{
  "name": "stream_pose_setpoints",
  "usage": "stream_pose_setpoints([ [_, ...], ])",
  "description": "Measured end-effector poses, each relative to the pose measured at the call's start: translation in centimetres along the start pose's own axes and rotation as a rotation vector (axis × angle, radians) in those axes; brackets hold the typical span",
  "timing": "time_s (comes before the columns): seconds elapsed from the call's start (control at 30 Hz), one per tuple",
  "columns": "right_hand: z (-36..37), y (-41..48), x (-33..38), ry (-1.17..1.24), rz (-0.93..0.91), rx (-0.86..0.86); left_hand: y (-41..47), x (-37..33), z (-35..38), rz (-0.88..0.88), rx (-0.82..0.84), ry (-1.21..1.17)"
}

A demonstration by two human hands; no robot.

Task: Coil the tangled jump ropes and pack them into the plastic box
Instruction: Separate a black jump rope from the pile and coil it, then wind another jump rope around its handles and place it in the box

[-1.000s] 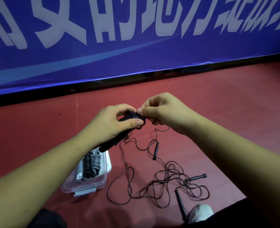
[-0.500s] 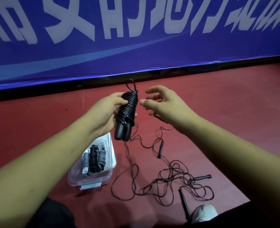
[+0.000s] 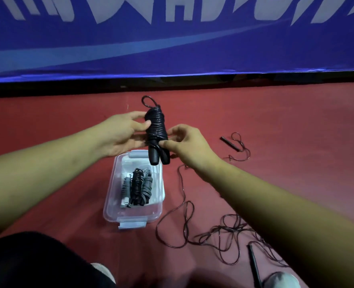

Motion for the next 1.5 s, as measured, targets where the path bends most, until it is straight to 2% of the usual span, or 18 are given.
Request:
stream_pose_setpoints([
  [0.07, 2.8, 1.7, -2.3, -0.078, 0.039, 0.005, 1.5, 2.1, -3.6, -0.083, -0.025, 0.197],
  [0.17, 7.7, 3.7, -6.3, -0.168, 0.123, 0.062, 4.2, 6.0, -8.6, -0.152, -0.045, 0.277],
  [0.4, 16.2, 6.7, -13.8, -0.365, 0.220, 0.137, 9.0, 14.1, -16.9, -0.180, -0.150, 0.557],
  [0.53, 19.6, 8.1, -16.3, -0.460, 0.216, 0.194, 10.9, 16.5, -19.1, -0.159, -0.156, 0.737],
  [0.7, 21.9, 9.8, -17.6, -0.458, 0.219, 0.202, 13.1, 18.2, -18.5, -0.101, -0.105, 0.901],
  [0.8, 22.6, 10.0, -18.2, -0.466, 0.204, 0.241, 13.9, 19.0, -18.6, -0.156, -0.111, 1.097],
  [0.87, 22.7, 10.0, -17.9, -0.499, 0.159, 0.276, 13.9, 18.8, -18.5, -0.197, -0.114, 1.143],
  [1.0, 19.8, 9.8, -15.6, -0.541, 0.066, 0.290, 13.4, 15.8, -18.2, -0.193, -0.189, 1.168],
  [1.17, 9.9, 10.0, -14.1, -0.586, 0.043, 0.114, 12.7, 10.7, -14.2, -0.102, -0.148, 1.246],
  [1.3, 2.6, 7.5, -17.7, -0.648, 0.200, 0.073, 12.0, 9.0, -5.5, 0.010, 0.009, 1.370],
  [1.5, -4.2, 1.0, -25.4, -0.665, 0.397, 0.108, 10.8, 14.1, 7.2, 0.049, 0.372, 1.520],
])
Point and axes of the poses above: each hand's wrist, its own y-axis towards the middle knuckle, its own z-axis out of the palm, x = y × z, the point moved 8 cm from there along y, towards the middle knuckle, and after that the axes turned 10 degrees about -y, right-handed, at the moved point
